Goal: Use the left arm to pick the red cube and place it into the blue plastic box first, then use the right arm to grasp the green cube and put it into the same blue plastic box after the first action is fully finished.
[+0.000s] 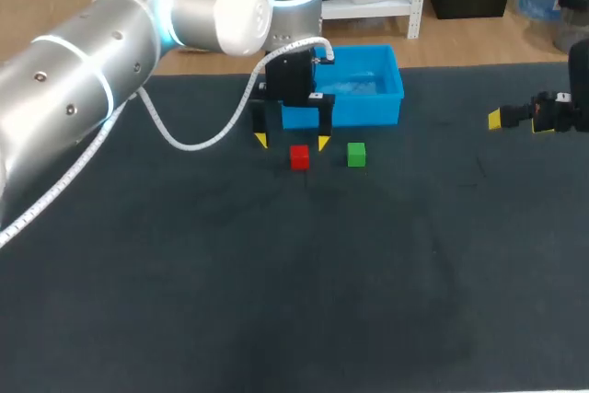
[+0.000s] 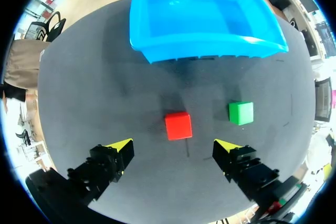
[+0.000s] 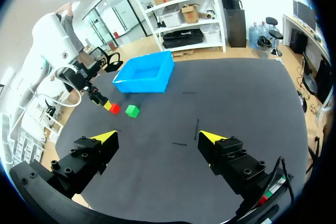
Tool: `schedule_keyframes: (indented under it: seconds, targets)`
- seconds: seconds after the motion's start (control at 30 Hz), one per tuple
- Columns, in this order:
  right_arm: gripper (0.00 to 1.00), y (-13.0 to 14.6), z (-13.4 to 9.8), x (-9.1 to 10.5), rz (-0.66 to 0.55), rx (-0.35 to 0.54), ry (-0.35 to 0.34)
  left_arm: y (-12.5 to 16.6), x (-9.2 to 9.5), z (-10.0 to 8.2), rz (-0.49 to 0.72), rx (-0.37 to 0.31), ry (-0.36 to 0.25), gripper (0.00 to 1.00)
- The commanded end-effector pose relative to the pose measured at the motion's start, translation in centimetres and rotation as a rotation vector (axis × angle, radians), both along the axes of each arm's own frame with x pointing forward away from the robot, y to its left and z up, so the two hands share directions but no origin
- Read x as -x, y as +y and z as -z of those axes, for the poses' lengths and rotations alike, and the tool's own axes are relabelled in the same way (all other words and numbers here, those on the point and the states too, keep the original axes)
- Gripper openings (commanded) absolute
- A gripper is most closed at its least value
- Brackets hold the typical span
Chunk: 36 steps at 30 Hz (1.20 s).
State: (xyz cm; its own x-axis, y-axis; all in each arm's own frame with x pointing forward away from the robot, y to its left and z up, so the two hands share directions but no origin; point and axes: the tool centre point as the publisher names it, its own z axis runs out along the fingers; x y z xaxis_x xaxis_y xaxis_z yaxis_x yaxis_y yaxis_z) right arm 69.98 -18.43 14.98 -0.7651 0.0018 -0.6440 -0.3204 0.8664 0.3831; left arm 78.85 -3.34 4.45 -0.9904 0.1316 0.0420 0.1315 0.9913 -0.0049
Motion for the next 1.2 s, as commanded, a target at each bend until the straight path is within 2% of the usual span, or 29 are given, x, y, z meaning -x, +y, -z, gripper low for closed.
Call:
schedule_keyframes:
  seconds: [0.03,0.93,1.2]
  targets:
    - [1.0,0.0,0.0,0.0,-0.001,0.0,0.001,-0.2,-0.9,0.0,0.003,-0.008,0.054,1.0]
    - [1.0,0.0,0.0,0.0,-0.001,0.0,0.001,0.0,-0.5,1.4,0.015,-0.03,0.111,1.0]
    - [1.0,0.0,0.0,0.0,-0.001,0.0,0.001,-0.4,-0.4,1.6,0.015,-0.004,0.106,1.0]
